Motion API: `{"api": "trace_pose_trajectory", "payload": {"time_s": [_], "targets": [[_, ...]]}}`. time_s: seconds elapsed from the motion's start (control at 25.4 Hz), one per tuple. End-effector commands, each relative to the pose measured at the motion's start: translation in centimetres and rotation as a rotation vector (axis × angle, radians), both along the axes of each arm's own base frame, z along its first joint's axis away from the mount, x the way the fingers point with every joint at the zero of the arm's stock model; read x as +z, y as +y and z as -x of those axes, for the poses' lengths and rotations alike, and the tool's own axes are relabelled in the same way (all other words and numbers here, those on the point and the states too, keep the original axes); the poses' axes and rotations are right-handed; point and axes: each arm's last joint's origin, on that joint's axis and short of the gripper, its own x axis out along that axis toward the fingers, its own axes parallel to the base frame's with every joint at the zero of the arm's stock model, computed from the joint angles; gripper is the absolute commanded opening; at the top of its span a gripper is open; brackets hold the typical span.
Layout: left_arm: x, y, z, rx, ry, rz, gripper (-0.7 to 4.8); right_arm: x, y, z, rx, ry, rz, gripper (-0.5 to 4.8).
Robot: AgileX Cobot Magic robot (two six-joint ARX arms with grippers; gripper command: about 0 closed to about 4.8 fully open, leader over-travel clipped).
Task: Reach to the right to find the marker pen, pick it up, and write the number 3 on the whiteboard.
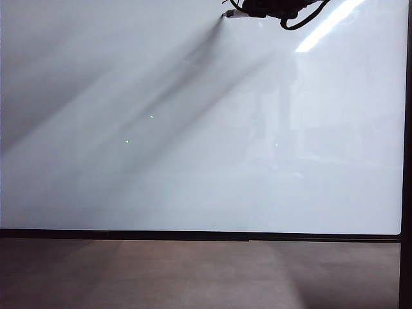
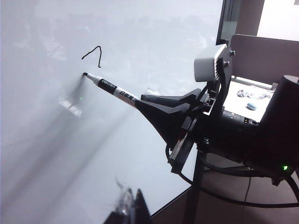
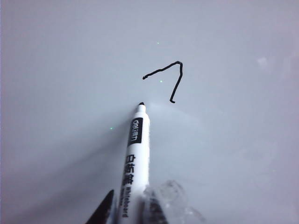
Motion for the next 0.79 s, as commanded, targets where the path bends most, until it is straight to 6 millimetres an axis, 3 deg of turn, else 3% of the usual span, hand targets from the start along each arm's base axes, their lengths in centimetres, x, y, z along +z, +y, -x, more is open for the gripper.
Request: {"api": "trace_pose_trajectory", "payload": {"time_s": [0.04, 0.79], "targets": [[0.24, 0.09, 0.09, -0.002, -0.009, 0.010, -0.06, 0.47, -0.18, 0.06, -0.034, -0.019, -0.023, 0.38], [0.24, 0.10, 0.09, -0.001, -0.008, 0.009, -0.06, 0.97, -0.68, 0.54, -0.116, 0.018, -0.026, 0.35]]}}
